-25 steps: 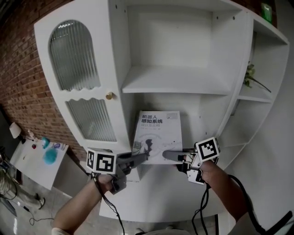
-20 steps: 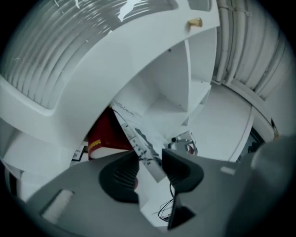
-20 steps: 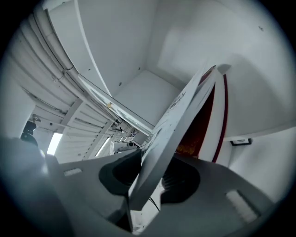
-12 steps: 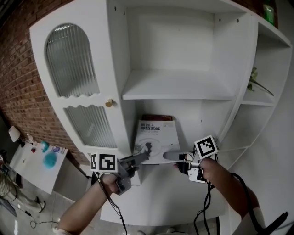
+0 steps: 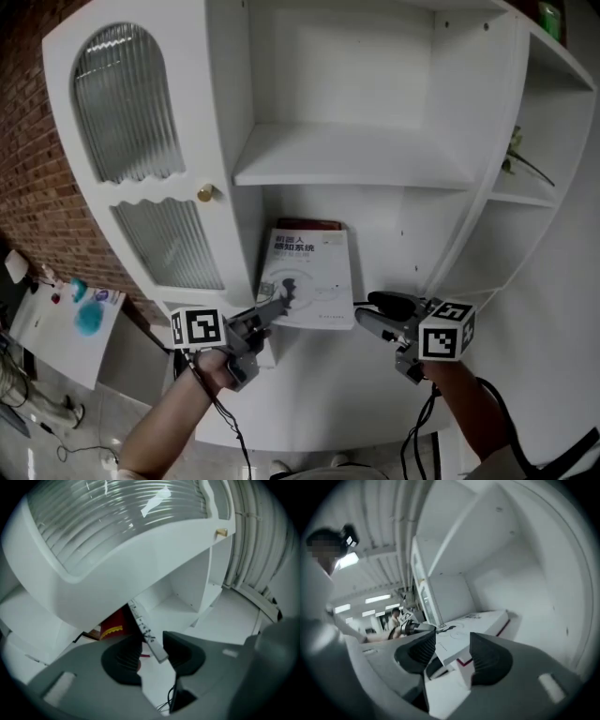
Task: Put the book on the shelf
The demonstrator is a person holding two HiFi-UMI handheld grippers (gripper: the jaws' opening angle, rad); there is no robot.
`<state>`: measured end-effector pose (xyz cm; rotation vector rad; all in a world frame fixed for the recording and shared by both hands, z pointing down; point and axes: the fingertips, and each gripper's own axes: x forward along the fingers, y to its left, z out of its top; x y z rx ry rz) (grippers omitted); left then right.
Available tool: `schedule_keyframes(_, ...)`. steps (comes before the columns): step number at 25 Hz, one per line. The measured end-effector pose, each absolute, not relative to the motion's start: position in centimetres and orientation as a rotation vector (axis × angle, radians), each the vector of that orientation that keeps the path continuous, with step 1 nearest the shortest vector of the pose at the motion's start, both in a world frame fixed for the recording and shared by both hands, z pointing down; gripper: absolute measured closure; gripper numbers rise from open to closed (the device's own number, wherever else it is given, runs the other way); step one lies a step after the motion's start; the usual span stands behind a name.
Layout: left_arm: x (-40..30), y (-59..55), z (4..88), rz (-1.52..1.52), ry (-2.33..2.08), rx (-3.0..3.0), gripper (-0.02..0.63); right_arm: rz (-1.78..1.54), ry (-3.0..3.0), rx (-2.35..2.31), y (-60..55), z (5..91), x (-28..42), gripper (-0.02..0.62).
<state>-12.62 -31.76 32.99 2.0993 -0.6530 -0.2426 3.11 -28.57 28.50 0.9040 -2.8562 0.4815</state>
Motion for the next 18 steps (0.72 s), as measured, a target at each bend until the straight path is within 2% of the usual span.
schedule_keyframes(3,-12.5,-31.7,33.0,-0.249,-0.65,2.112,0.451,-0.343,-2.665,0.884,-27.3,28.2,-0.4,0.367)
schedule_keyframes(6,-12.3,-31.6,32.9,-0.246,-0.648,2.136,0.439,-0.741,-2.417,0.773,-26.4,30.0,-4.1,0.365)
schedule_keyframes(9,-12.2,-31.5,32.6,-0.259,-0.642,2.152,0.408,-0.803,-2.359,0.73,-26.9,31.4,-6.2,0.367)
schedule_keyframes(12,-12.4,-31.3,31.9,-0.284,-0.614,2.174,0.328,-0.69,-2.416,0.716,-27.4,31.8,-6.9,0.385)
schedule_keyframes(15,-12.7,-30.8,31.9,-0.301,-0.587,2.185,0.276,-0.608,-2.447,0.703,-27.9,32.0,-7.0,0.383)
schedule_keyframes(18,-14.1,-30.6,32.5,-0.304,-0.634,2.194,0.249,-0.594,-2.442,0.701,-28.5,32.1,-6.9,0.385)
